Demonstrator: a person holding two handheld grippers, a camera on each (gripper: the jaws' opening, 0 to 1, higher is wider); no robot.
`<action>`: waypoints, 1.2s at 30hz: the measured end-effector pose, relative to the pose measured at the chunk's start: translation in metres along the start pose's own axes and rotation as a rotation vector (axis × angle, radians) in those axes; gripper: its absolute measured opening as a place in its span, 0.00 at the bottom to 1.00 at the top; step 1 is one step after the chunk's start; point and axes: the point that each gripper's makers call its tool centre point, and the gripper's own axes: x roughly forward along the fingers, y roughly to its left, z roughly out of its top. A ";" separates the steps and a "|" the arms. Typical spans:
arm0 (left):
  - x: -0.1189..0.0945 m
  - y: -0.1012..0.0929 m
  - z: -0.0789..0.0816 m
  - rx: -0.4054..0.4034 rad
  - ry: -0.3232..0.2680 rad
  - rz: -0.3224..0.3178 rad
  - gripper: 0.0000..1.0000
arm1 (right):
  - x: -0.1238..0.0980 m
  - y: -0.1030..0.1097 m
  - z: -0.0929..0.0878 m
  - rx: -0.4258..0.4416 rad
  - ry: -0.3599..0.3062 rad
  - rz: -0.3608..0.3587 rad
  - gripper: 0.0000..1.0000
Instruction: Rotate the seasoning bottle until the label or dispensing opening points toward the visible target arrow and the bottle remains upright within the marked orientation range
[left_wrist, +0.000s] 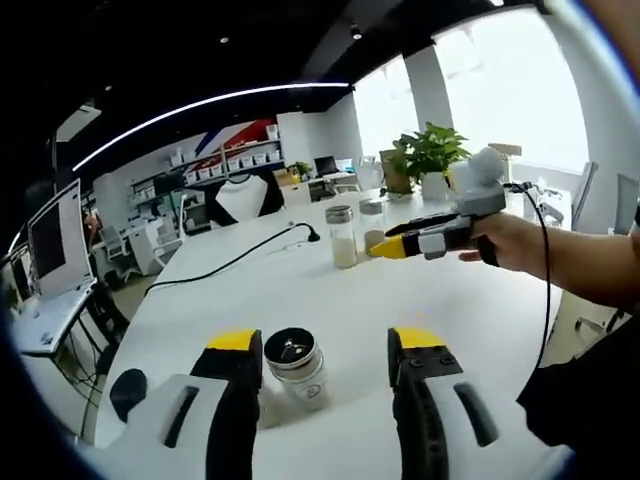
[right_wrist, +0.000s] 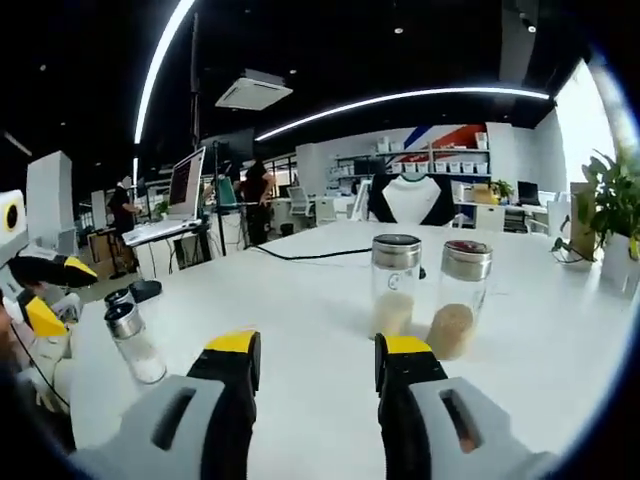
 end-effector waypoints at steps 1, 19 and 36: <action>-0.001 0.002 -0.001 -0.004 0.001 0.002 0.53 | 0.002 -0.002 0.001 -0.001 -0.002 -0.005 0.44; 0.002 0.002 0.005 -0.009 0.002 0.000 0.52 | 0.059 -0.053 0.030 -0.057 -0.017 -0.170 0.47; -0.002 0.011 0.003 -0.004 0.014 0.016 0.51 | 0.080 -0.069 0.045 -0.039 -0.048 -0.256 0.47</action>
